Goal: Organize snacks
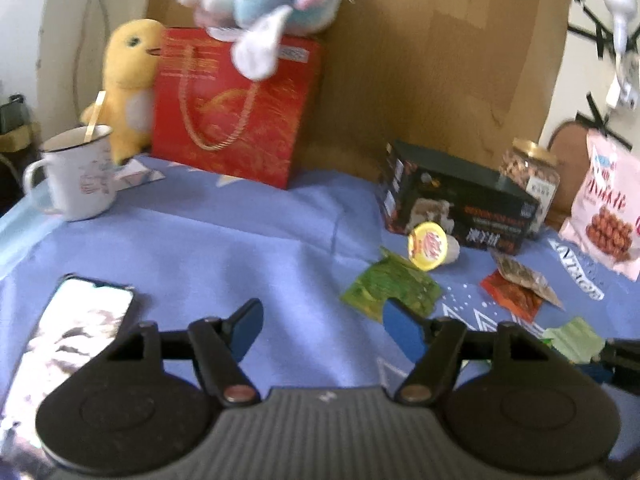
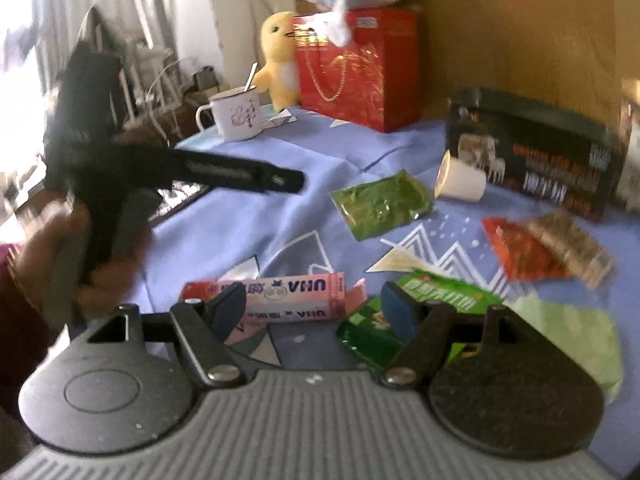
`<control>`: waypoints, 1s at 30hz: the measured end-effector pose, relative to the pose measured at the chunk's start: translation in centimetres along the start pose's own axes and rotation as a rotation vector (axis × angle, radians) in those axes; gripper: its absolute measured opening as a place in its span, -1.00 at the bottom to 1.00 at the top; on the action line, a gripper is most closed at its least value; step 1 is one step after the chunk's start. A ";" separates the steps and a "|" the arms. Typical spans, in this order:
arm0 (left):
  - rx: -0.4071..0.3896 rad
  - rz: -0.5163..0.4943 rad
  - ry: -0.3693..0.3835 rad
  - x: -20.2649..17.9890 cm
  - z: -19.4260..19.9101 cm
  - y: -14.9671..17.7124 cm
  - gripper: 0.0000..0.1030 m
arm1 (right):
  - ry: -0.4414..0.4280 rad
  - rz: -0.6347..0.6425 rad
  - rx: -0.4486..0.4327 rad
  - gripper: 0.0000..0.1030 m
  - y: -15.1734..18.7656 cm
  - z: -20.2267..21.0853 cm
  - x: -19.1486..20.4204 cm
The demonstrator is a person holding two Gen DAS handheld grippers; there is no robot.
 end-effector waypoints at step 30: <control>0.199 0.111 0.241 -0.8 4.1 7.8 -0.17 | -0.111 0.287 0.089 -0.02 1.2 -3.3 2.2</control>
Point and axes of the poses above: each gripper's, at about its wrist camera, not at the fingertips, and z roughly against the way its jaws point, x to its left, y to its underside, the point moved 9 cm from there along -z, roughly the way its jaws point, and after that the axes turned 12 degrees about y, right-handed, at the moved point
